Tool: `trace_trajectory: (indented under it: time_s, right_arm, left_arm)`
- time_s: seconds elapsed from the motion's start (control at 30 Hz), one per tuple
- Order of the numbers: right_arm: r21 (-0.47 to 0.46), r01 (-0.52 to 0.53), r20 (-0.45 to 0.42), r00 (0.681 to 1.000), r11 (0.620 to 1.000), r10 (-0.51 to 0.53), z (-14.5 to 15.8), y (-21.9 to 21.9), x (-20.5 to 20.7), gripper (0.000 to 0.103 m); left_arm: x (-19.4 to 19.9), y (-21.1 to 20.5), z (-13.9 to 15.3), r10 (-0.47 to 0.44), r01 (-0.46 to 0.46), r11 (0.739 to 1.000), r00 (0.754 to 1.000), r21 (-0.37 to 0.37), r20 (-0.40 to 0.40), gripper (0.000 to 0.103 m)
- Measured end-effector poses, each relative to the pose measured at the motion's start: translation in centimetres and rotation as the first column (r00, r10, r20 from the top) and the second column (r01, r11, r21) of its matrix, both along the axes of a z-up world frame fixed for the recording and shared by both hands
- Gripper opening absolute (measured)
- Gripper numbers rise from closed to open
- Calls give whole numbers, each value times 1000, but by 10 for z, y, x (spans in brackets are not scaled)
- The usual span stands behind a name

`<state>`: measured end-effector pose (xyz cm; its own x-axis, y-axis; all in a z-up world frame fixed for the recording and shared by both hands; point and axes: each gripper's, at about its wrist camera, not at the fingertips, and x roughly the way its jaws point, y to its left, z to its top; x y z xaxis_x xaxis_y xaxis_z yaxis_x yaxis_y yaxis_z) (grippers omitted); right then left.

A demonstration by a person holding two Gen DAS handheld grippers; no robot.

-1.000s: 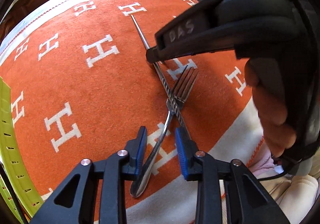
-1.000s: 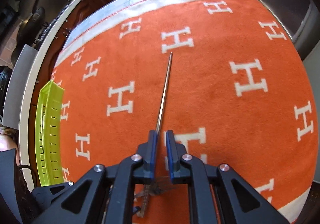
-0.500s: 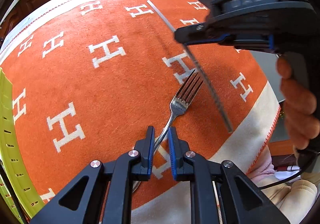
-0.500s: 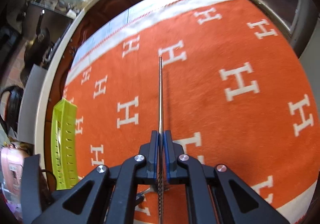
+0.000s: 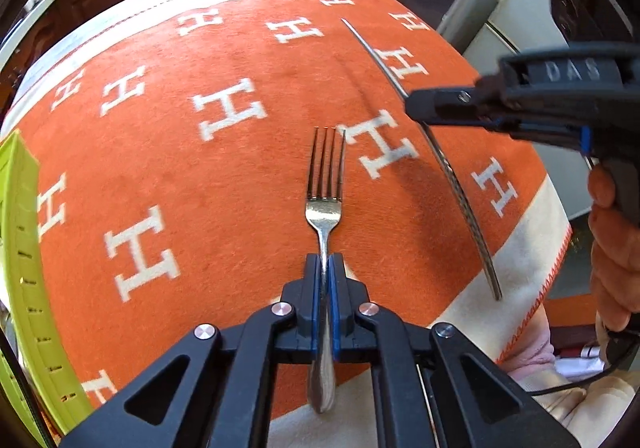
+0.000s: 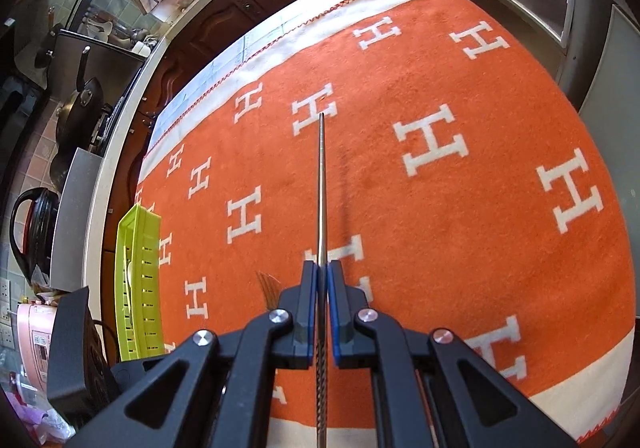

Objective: Organize utensils
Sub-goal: 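Lower the fork and the metal rod into the tray with both tools and release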

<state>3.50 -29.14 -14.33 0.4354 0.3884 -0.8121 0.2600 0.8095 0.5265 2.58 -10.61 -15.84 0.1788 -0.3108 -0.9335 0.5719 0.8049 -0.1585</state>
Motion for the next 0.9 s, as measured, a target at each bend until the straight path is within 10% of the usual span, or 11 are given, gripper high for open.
trace_trajectory:
  time_s: [0.47,0.9]
  right_arm:
    - [-4,-170,46,984,985,170,18,57,3,5]
    - [19,-510,193,846,860,497,75,201,38,5]
  left_arm:
    - [5,98,62,264,-254,961,961,-108,88,2]
    - [-23,219,133,478,-461,878,858,-127,188,2]
